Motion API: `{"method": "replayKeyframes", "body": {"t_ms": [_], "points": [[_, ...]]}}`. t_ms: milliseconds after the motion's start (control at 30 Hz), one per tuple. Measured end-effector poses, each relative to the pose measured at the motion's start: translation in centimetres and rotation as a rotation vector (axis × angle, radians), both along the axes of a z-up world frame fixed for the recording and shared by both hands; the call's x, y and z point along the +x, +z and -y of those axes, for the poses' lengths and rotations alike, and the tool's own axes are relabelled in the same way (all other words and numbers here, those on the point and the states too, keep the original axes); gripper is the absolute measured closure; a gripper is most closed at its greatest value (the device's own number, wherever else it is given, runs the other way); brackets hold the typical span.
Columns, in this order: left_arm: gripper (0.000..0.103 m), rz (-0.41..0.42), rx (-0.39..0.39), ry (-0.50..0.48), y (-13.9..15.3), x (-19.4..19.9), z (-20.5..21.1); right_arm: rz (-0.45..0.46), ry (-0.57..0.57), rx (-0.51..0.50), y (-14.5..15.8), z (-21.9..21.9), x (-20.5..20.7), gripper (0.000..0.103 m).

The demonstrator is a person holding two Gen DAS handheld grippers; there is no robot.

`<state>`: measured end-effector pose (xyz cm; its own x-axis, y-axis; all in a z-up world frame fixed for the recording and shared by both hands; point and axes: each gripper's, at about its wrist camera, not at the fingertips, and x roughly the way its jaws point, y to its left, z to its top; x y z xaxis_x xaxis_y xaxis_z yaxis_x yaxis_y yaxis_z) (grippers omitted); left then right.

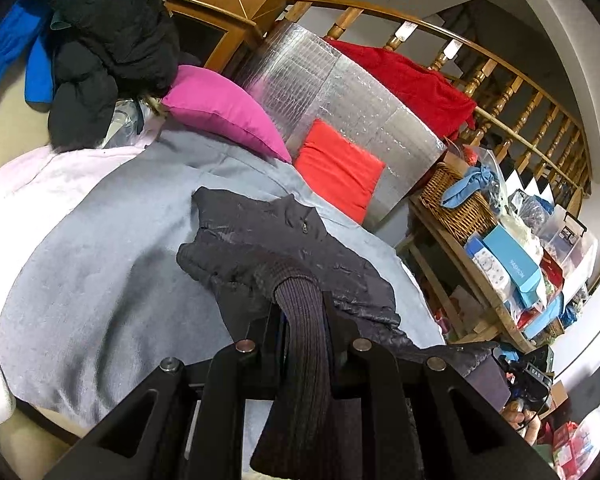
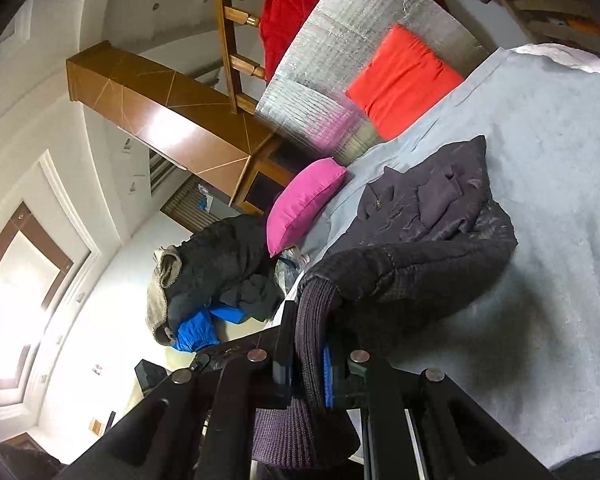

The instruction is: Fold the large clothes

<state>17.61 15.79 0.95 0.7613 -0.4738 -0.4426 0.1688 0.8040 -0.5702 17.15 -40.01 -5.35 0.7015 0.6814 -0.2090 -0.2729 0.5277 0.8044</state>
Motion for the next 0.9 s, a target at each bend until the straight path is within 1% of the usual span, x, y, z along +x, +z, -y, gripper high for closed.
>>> {"method": "replayKeyframes", "body": {"t_ms": [300,667,900], "points": [[0.087,0.03,-0.002,0.015,1.1,1.8,0.5,0.012,-0.011,-0.035,1.3,-0.3,1.4,0.092],[0.087,0.058,0.014,0.022,2.1,3.3,1.2,0.039,-0.023,-0.047,2.7,-0.7,3.6,0.093],[0.087,0.078,0.023,0.02,2.7,4.8,1.4,0.052,-0.035,-0.052,3.1,-0.4,5.0,0.093]]}}
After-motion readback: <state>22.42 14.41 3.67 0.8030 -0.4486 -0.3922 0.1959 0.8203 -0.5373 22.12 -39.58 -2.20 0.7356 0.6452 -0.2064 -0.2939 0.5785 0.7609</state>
